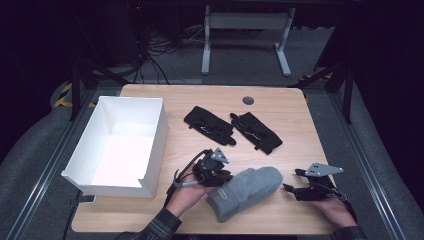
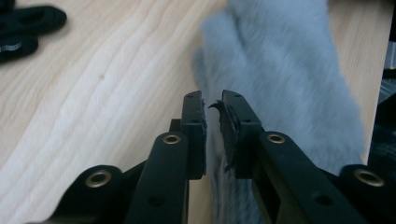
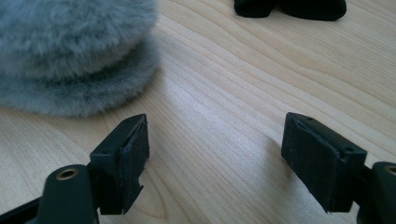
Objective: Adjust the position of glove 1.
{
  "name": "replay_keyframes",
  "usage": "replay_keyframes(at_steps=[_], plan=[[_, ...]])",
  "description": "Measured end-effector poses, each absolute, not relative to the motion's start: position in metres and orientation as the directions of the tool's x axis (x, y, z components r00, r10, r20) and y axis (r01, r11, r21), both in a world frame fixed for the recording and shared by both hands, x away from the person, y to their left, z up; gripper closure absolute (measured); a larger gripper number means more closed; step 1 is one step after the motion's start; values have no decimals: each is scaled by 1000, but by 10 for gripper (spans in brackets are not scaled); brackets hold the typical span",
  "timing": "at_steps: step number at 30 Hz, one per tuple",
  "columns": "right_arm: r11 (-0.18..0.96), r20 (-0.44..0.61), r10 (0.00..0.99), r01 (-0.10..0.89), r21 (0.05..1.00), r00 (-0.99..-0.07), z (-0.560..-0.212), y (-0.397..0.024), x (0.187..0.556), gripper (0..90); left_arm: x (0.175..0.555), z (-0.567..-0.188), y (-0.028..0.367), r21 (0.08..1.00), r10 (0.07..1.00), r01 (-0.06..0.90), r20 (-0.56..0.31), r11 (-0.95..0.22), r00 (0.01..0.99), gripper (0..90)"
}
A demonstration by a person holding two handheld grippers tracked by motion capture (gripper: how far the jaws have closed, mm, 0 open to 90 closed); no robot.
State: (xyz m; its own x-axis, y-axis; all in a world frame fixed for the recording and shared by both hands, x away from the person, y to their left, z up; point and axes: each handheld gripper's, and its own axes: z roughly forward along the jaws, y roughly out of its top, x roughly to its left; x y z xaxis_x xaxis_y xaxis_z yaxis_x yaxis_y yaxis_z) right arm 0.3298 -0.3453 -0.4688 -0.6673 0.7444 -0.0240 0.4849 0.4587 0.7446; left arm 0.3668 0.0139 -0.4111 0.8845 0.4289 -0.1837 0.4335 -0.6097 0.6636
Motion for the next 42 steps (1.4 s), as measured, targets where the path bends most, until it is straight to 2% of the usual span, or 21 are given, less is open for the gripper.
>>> replay_keyframes(at_steps=[5,9,12,16,21,27,35,42], plan=[[459,-24,744,485,745,-668,-469,-345,330,238,375,-405,2,695,402,404,-178,-595,898,643],[459,-24,744,485,745,-668,-469,-345,330,238,377,-402,-9,697,370,389,-189,-602,910,490],[459,-24,744,485,745,-668,-469,-345,330,238,378,-405,-15,692,358,388,-197,-609,913,413],[459,-24,744,485,744,-668,-469,-345,330,238,376,-412,-25,665,344,399,-221,-631,912,360],[459,-24,744,485,745,-668,-469,-345,330,238,371,-420,-33,630,360,397,-193,-667,913,268],[459,-25,744,484,744,-668,-469,-345,330,237,369,-432,-41,581,359,389,-172,-715,917,198],[459,-25,744,484,745,-668,-469,-345,330,237,370,-444,-46,537,336,380,-182,-753,924,191],[459,-24,744,485,745,-667,-469,-345,330,237,369,-446,-49,521,282,356,-220,-776,934,353]])
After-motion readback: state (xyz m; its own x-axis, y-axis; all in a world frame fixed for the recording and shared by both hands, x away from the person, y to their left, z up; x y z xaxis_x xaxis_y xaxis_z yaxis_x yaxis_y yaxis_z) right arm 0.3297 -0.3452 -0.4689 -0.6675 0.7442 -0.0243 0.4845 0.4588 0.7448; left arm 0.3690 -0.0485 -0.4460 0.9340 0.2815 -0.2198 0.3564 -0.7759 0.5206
